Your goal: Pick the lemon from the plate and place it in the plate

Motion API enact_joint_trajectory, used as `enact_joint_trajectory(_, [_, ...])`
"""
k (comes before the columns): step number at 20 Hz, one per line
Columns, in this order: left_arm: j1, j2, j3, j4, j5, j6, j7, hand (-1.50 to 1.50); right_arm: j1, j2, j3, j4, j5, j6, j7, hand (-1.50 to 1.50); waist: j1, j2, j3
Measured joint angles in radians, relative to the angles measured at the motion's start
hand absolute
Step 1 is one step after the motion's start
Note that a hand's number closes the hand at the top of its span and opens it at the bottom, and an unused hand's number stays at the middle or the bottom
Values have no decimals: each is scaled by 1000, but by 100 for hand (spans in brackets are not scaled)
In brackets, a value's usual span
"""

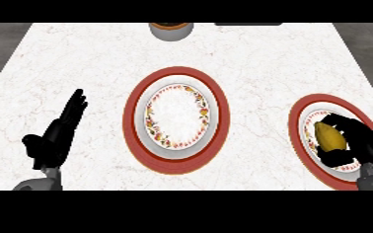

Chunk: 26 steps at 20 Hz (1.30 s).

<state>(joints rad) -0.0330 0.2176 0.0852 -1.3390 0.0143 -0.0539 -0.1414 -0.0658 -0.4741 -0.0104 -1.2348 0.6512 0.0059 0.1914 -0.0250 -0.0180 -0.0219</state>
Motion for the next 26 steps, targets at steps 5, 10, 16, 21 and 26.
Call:
enact_joint_trajectory(5, [29, 13, 24, -9, 9, 7, 11, 0, 203, 113, 55, -212, 108, -189, 108, 150, -41, -15, -4])
enact_joint_trajectory(10, [37, 20, 32, -15, 13, 4, 9, 0, 433, 204, 186, -488, 268, -310, 202, 150, -49, -8, 7])
enact_joint_trajectory(16, [30, 14, 22, -26, 8, 3, 12, 0, 695, 252, 370, -860, 512, -347, 316, 150, -34, 3, 14])
enact_joint_trajectory(21, [33, 10, 16, -40, 8, -3, 16, 0, 836, 284, 529, -1112, 761, -361, 373, 150, -17, 7, 17])
enact_joint_trajectory(26, [5, 9, 14, -9, 4, -13, -2, 0, 873, 347, 714, -1235, 974, -333, 414, 150, -3, 11, 18])
